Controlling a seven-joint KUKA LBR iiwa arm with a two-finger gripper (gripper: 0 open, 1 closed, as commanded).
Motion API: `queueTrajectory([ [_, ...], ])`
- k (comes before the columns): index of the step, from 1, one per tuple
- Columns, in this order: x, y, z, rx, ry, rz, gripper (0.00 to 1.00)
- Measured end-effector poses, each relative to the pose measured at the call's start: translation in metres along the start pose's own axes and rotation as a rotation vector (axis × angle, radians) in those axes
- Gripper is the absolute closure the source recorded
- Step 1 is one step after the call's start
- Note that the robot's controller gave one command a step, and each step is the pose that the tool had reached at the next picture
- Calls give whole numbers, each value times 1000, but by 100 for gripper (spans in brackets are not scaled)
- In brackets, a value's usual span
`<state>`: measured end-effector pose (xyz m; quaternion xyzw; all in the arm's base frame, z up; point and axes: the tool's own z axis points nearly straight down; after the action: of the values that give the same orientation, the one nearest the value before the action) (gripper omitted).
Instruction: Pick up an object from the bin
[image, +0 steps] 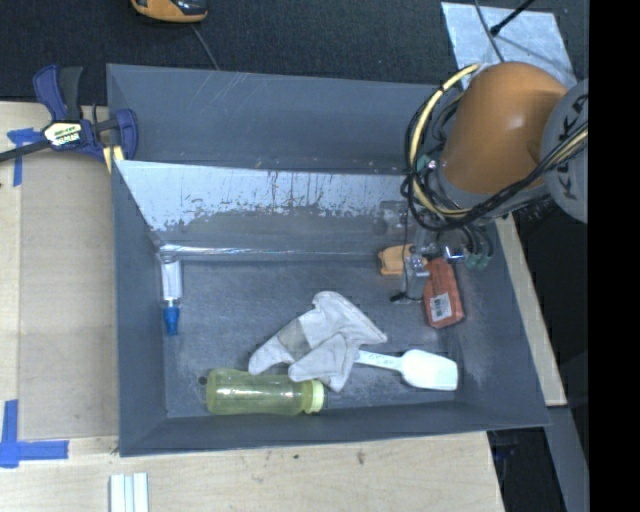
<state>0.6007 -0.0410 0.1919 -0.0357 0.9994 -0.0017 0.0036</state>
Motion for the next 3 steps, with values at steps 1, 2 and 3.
queueTrajectory([
  [1,39,75,47,-4,2,-311,0],
  [2,39,86,64,-5,1,-436,0],
  [3,22,90,110,-5,1,-770,0],
])
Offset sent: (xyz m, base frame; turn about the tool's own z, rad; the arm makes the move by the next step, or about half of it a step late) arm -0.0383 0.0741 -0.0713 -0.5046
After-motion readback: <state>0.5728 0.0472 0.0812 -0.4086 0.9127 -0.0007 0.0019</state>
